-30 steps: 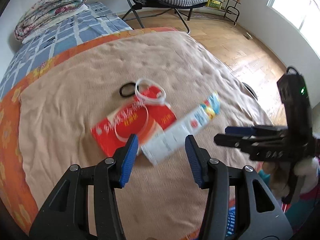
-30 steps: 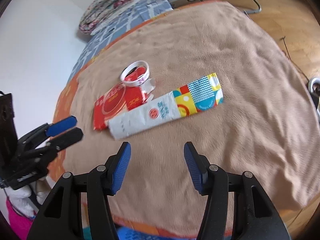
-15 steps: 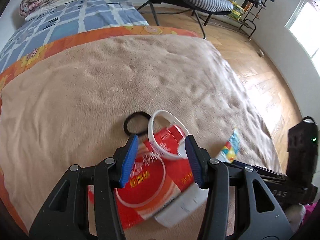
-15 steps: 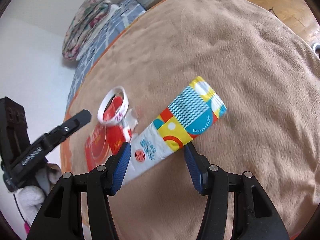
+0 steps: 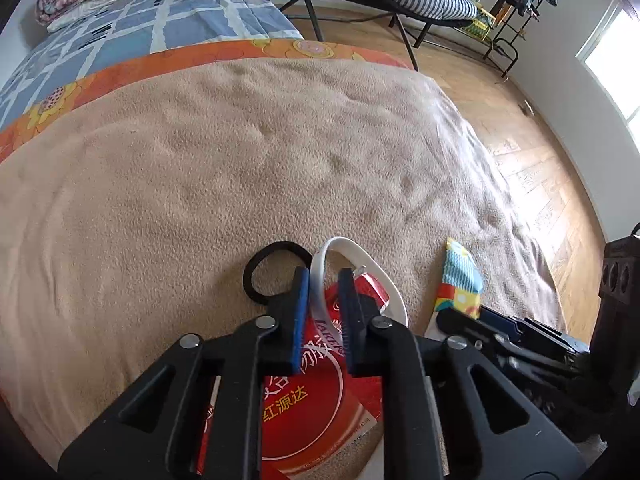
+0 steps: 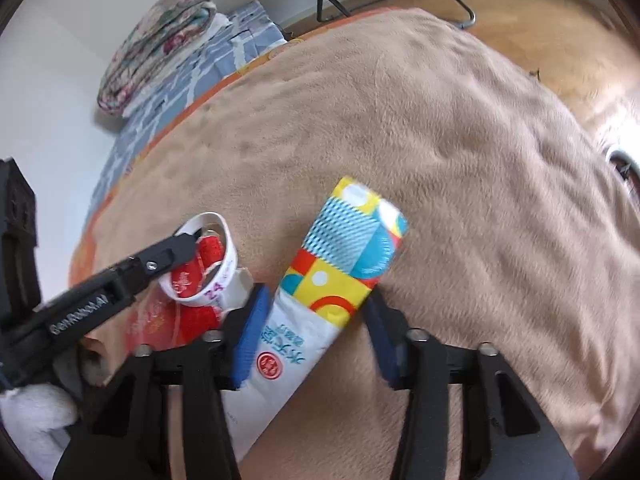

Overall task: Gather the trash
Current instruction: 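Grasp the white plastic band with the left tool while the right tool grasps the tube packet, then carry the white band and tube packet over the blue basket with both tools, then open both tools to drop the band and tube packet into the basket, then move both tools back over the blanket toward the red box and black hair tie, then grasp the black hair tie with the left tool while the right tool reaches the red box, then lift the hair tie with the left tool while the right tool grasps the red box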

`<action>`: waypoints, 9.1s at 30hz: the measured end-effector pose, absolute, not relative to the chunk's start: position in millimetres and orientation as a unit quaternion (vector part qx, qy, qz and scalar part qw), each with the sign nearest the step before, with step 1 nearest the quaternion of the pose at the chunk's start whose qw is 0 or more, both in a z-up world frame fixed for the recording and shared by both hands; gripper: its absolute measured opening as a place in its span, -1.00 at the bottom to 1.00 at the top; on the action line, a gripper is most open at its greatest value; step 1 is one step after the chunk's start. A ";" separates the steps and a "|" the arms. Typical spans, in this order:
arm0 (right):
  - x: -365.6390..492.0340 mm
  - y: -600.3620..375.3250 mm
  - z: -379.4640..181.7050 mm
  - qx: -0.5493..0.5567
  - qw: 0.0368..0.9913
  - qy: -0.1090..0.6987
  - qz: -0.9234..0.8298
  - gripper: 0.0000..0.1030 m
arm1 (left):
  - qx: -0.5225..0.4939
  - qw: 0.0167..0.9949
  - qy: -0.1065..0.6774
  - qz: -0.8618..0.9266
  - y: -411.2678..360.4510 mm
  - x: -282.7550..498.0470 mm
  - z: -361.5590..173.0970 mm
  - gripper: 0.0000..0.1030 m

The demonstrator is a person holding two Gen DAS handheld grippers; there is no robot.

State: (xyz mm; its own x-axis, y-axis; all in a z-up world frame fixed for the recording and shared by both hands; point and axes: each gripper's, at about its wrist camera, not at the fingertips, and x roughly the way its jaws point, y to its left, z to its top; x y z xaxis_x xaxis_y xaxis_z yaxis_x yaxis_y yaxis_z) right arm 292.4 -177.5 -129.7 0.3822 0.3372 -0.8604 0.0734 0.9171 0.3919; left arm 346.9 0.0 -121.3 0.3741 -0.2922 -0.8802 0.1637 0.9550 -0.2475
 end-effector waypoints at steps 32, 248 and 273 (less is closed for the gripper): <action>240.4 -219.3 -57.8 0.167 0.843 0.485 0.163 -0.90 | -0.046 0.857 0.474 -0.198 -25.6 276.7 -37.2 -0.87; 320.1 -140.2 -147.9 0.201 0.681 0.569 0.416 -0.97 | -0.027 0.827 0.540 -0.156 35.9 368.0 -142.0 -0.86; 312.3 -121.3 -149.6 0.184 0.683 0.564 0.427 -0.33 | -0.006 0.819 0.557 -0.137 25.7 386.4 -145.5 -0.84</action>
State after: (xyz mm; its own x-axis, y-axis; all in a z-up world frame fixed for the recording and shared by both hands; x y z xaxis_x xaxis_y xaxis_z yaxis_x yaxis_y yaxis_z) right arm 312.3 -121.3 -149.6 -0.0001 0.7905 -0.6125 -0.3744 0.5679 0.7330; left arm 386.4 25.7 -145.5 0.3430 -0.2319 -0.9103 0.2175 0.9623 -0.1632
